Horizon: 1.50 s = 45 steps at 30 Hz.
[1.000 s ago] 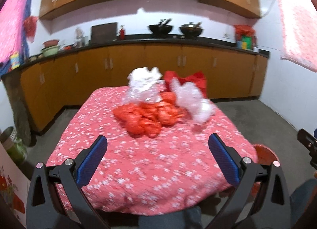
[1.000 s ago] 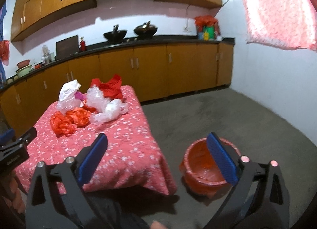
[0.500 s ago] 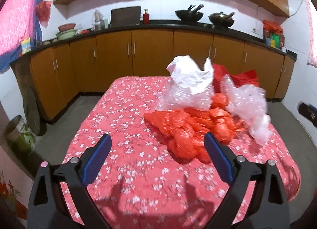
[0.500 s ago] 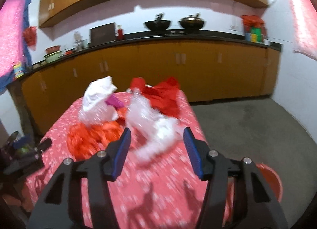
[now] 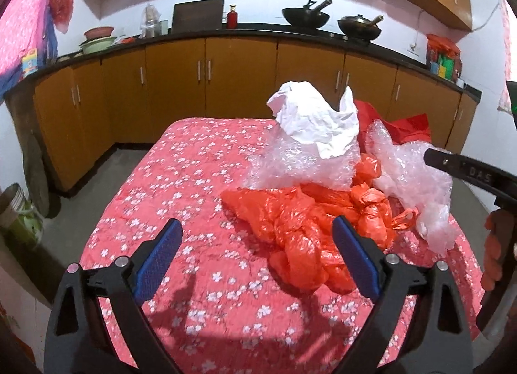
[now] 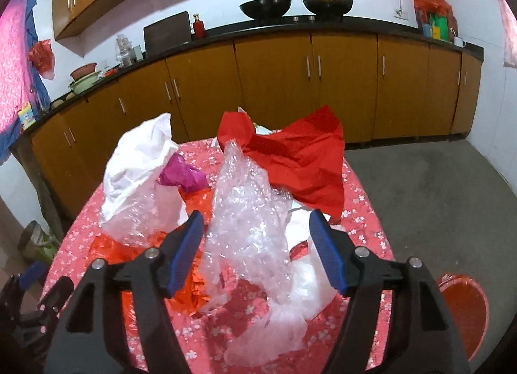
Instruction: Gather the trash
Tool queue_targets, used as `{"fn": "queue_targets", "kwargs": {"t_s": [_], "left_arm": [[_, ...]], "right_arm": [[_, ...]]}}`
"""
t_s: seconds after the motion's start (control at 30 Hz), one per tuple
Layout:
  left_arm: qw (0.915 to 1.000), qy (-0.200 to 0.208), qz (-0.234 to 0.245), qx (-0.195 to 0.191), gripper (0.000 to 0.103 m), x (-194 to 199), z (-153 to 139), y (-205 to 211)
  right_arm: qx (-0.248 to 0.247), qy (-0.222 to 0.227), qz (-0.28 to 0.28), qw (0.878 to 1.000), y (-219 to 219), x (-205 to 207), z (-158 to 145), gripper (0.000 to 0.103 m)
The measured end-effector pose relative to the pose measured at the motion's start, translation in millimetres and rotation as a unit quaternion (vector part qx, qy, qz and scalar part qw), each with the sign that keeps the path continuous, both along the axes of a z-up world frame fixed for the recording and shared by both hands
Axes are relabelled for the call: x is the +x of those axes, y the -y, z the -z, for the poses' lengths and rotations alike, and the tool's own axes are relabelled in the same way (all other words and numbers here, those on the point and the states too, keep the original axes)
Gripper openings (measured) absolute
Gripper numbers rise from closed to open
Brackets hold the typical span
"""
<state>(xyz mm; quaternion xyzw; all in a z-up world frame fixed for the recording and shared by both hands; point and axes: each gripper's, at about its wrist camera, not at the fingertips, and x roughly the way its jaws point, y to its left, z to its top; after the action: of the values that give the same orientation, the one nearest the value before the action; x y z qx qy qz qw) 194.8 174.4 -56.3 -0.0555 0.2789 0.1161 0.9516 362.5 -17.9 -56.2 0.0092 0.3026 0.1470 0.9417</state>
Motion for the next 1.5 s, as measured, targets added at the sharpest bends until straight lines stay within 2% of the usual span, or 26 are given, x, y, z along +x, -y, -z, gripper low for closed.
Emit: {"fn": "queue_targets", "kwargs": {"t_s": [0.03, 0.07, 0.1, 0.2, 0.3, 0.37, 0.47, 0.6, 0.8, 1.0, 1.2, 1.27, 1.3, 1.33, 1.5], "left_arm": [[1.0000, -0.004, 0.003, 0.006, 0.086, 4, 1, 2], [0.9999, -0.008, 0.006, 0.008, 0.084, 8, 2, 4], [0.9999, -0.012, 0.008, 0.010, 0.082, 10, 4, 5], [0.9997, -0.020, 0.012, 0.010, 0.079, 17, 8, 6], [0.9995, -0.027, 0.015, 0.008, 0.079, 22, 12, 7], [0.9993, -0.033, 0.015, 0.010, 0.072, 25, 14, 7], [0.9986, -0.048, 0.022, -0.008, 0.054, 31, 19, 2], [0.9984, -0.049, 0.028, -0.008, 0.021, 33, 20, -4], [0.9992, -0.034, 0.021, 0.001, 0.000, 28, 15, -24], [0.9999, -0.002, 0.017, 0.005, 0.000, 20, -4, -38], [0.9998, -0.005, 0.019, -0.003, 0.003, 22, -3, -47], [0.9998, -0.012, 0.011, -0.007, 0.021, 23, 0, -52], [0.9998, -0.015, 0.007, -0.008, 0.043, 24, 1, -53], [0.9999, -0.016, 0.004, -0.006, 0.051, 25, 3, -54], [0.9991, -0.040, 0.015, 0.000, 0.051, 35, 15, -51]], "right_arm": [[-0.012, 0.000, -0.003, 1.000, -3, 2, 4, 0.049], [-0.022, 0.000, -0.004, 1.000, -6, 2, 6, 0.039], [-0.028, 0.002, -0.006, 1.000, -6, 2, 8, 0.032], [-0.044, 0.010, -0.011, 0.999, -11, 3, 12, 0.031], [-0.049, 0.019, -0.008, 0.999, -15, 5, 12, 0.035], [-0.051, 0.016, -0.009, 0.999, -18, 8, 13, 0.031], [-0.043, 0.013, -0.010, 0.999, -19, 12, 16, 0.022], [-0.033, 0.017, -0.011, 0.999, -17, 10, 15, 0.021], [-0.025, 0.029, -0.013, 0.999, -15, 4, 12, 0.019], [-0.017, 0.037, -0.015, 0.999, -12, -1, 6, 0.018], [-0.016, 0.033, -0.016, 0.999, -10, -2, 4, 0.018], [-0.015, 0.032, -0.018, 0.999, -9, -2, 3, 0.018], [-0.015, 0.032, -0.018, 0.999, -9, -2, 3, 0.018], [-0.014, 0.032, -0.019, 0.999, -9, -2, 2, 0.018], [-0.015, 0.030, -0.021, 0.999, -9, -2, 3, 0.018]]}}
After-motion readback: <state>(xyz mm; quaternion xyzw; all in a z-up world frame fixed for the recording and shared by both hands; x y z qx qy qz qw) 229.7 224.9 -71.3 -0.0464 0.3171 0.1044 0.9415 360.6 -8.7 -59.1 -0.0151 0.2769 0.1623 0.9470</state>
